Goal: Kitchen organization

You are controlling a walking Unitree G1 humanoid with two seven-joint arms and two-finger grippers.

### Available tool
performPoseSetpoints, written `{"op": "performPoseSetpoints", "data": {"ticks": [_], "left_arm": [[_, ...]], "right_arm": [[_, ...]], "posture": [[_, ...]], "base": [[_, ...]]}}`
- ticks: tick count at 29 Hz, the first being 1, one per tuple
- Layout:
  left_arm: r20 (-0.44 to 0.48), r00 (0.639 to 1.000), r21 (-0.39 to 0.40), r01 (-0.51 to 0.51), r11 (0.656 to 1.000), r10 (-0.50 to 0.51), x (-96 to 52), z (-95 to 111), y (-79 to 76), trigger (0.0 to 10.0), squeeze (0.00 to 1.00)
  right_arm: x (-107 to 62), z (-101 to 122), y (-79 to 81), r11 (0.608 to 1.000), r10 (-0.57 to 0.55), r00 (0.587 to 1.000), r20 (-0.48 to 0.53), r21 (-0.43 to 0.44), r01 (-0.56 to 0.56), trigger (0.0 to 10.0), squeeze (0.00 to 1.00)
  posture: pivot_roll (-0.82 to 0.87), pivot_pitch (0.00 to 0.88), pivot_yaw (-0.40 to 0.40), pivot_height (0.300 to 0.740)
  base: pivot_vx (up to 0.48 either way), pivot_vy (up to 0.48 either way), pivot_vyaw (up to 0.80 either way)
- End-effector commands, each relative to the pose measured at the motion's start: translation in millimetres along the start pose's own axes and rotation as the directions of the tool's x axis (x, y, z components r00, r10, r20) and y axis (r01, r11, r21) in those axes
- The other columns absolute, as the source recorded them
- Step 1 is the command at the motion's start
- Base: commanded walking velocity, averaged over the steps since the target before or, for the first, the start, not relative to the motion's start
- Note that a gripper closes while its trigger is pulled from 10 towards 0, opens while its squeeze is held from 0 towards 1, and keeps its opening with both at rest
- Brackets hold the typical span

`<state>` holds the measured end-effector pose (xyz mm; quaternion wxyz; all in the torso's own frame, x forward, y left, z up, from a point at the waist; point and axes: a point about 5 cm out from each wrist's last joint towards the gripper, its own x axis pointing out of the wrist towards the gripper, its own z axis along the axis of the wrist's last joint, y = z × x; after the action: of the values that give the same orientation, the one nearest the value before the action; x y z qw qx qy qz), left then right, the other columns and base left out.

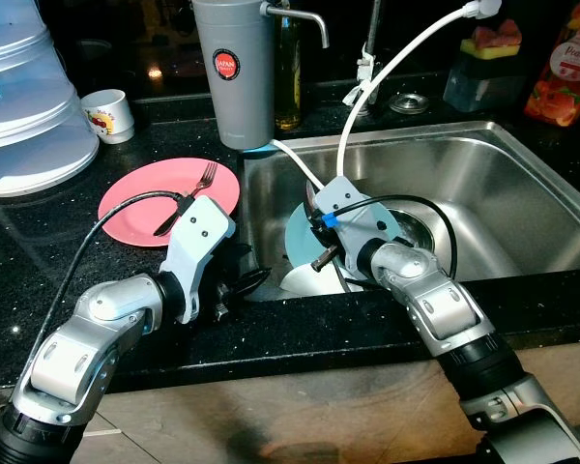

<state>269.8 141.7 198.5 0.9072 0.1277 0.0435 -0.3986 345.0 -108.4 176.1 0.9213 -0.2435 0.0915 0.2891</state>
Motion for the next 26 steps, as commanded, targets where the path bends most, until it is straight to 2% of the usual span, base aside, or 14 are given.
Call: {"op": "performPoseSetpoints", "data": {"ticks": [1, 2, 3, 4, 6, 7, 10, 11, 14, 15, 17, 20, 21, 26], "left_arm": [[-0.022, 1.000, 0.017, 0.006, 1.000, -0.005, -1.1, -3.2, 1.1, 10.0, 0.00], [-0.022, 1.000, 0.017, 0.006, 1.000, -0.005, -1.1, -3.2, 1.1, 10.0, 0.00], [-0.024, 1.000, 0.017, 0.005, 1.000, -0.005, -1.1, -3.6, 0.9, 10.0, 0.00], [-0.025, 1.000, 0.018, 0.005, 1.000, -0.004, -0.9, -3.9, 0.9, 10.0, 0.00], [-0.026, 1.000, 0.019, 0.004, 1.000, -0.004, -0.7, -4.2, 0.9, 10.0, 0.00], [-0.026, 1.000, 0.020, 0.002, 1.000, -0.002, -0.5, -4.2, 0.9, 10.0, 0.00], [-0.018, 1.000, 0.014, -0.018, 1.000, 0.018, -0.2, -2.7, 2.9, 10.0, 0.00], [-0.006, 0.999, 0.010, -0.052, 0.999, 0.052, -0.1, 0.3, 7.0, 10.0, 0.00], [0.009, 0.992, 0.010, -0.126, 0.992, 0.126, -0.2, 5.7, 16.5, 10.0, 0.00], [-0.021, 0.960, 0.011, -0.279, 0.960, 0.279, -1.9, 7.2, 37.4, 10.0, 0.00], [-0.030, 0.943, 0.013, -0.332, 0.943, 0.332, -3.0, 7.6, 44.9, 10.0, 0.00], [-0.033, 0.906, -0.032, -0.424, 0.905, 0.423, -7.5, 9.5, 61.5, 10.0, 0.15], [-0.039, 0.885, -0.051, -0.465, 0.884, 0.464, -10.6, 9.9, 69.6, 10.0, 1.00], [-0.088, 0.786, -0.125, -0.618, 0.776, 0.612, -29.8, 9.3, 103.2, 10.0, 1.00]], "right_arm": [[0.6, -3.5, 1.9, 1.000, 0.011, 1.000, -0.010, -0.013, -0.011, 10.0, 0.00], [0.6, -3.5, 1.9, 1.000, 0.011, 1.000, -0.010, -0.013, -0.011, 10.0, 0.00], [0.5, -4.5, 2.5, 1.000, 0.018, 1.000, -0.013, -0.011, -0.018, 10.0, 0.29], [0.6, -4.8, 3.1, 1.000, 0.023, 1.000, -0.016, -0.011, -0.023, 10.0, 0.72], [0.7, -5.1, 3.4, 1.000, 0.027, 0.999, -0.018, -0.011, -0.027, 10.0, 0.72], [0.9, -5.2, 3.9, 0.999, 0.032, 0.999, -0.020, -0.015, -0.032, 10.0, 1.00], [1.2, -3.8, 3.4, 0.999, 0.020, 1.000, -0.016, -0.034, -0.020, 10.0, 1.00], [1.4, -0.9, 1.5, 0.999, 0.000, 1.000, -0.003, -0.042, 0.000, 10.0, 0.00], [1.4, 4.8, -1.6, 0.999, -0.022, 0.999, 0.025, -0.029, 0.023, 10.0, 0.00], [1.0, 12.8, -5.2, 0.999, -0.051, 0.996, 0.067, 0.002, 0.051, 10.0, 0.00], [0.8, 15.4, -6.3, 0.998, -0.059, 0.995, 0.081, 0.013, 0.058, 10.0, 0.00], [0.6, 22.7, -7.6, 0.996, -0.075, 0.990, 0.118, 0.048, 0.070, 10.0, 0.00], [0.6, 26.4, -7.2, 0.995, -0.076, 0.988, 0.138, 0.072, 0.067, 10.0, 0.00], [0.8, 35.4, -4.2, 0.992, -0.074, 0.982, 0.176, 0.111, 0.054, 10.0, 0.00]], "posture": [[0.03, 0.036, 0.050, 0.740], [0.03, 0.036, 0.050, 0.740], [0.03, 0.036, 0.050, 0.740], [0.03, 0.039, 0.050, 0.740], [0.03, 0.039, 0.050, 0.740], [0.03, 0.039, 0.050, 0.740], [0.03, 0.038, 0.050, 0.740], [0.03, 0.038, 0.052, 0.740], [0.03, 0.038, 0.052, 0.740], [0.04, 0.035, 0.049, 0.740], [0.04, 0.035, 0.049, 0.740], [0.04, 0.035, 0.049, 0.740], [0.03, 0.034, 0.048, 0.740], [0.03, 0.033, 0.053, 0.740]], "base": [[0.000, 0.000, 0.00], [0.000, 0.000, 0.00], [0.000, 0.000, 0.00], [0.000, 0.000, 0.00], [0.000, 0.000, 0.00], [0.000, 0.000, 0.00], [0.000, 0.000, 0.00], [0.000, 0.000, 0.00], [0.000, 0.000, 0.00], [0.000, 0.000, 0.00], [0.000, 0.000, 0.00], [0.000, 0.000, 0.00], [0.000, 0.000, 0.00], [0.000, 0.000, 0.00]]}}
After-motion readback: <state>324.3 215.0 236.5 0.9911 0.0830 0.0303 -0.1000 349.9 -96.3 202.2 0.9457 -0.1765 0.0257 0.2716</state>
